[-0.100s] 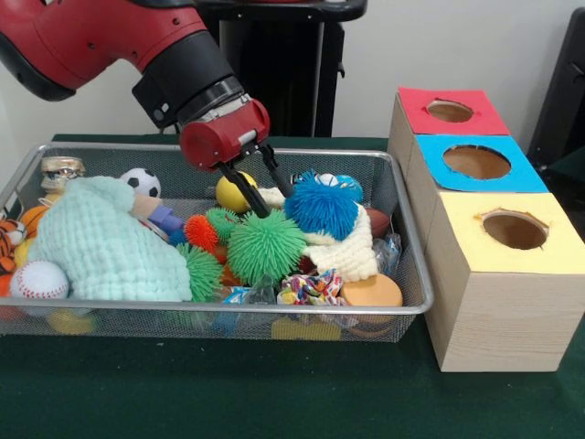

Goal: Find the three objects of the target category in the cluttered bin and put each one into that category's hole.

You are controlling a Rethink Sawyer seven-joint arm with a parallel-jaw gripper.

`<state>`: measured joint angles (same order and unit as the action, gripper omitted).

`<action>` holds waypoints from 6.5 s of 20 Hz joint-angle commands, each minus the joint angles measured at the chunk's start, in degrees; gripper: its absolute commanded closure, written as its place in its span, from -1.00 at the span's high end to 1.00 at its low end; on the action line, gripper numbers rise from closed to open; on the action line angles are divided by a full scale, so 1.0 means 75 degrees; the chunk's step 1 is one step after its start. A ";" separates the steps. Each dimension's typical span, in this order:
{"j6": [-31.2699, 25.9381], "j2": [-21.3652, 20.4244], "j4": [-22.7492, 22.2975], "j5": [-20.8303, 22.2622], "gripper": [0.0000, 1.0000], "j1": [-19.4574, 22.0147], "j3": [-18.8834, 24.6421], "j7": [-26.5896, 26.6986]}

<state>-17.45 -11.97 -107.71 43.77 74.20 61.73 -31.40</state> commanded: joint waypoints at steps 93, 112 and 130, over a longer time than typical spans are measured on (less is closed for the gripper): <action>0.0243 0.1380 0.2232 0.0604 1.00 -0.1065 -0.1494 0.0673; -0.0263 0.3050 0.2096 0.0822 -1.00 0.0120 0.0013 0.2416; -0.0193 0.2544 0.2290 0.1311 -1.00 -0.0321 -0.0237 0.1587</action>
<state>-12.73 8.45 -98.69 49.14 74.39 62.12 -29.47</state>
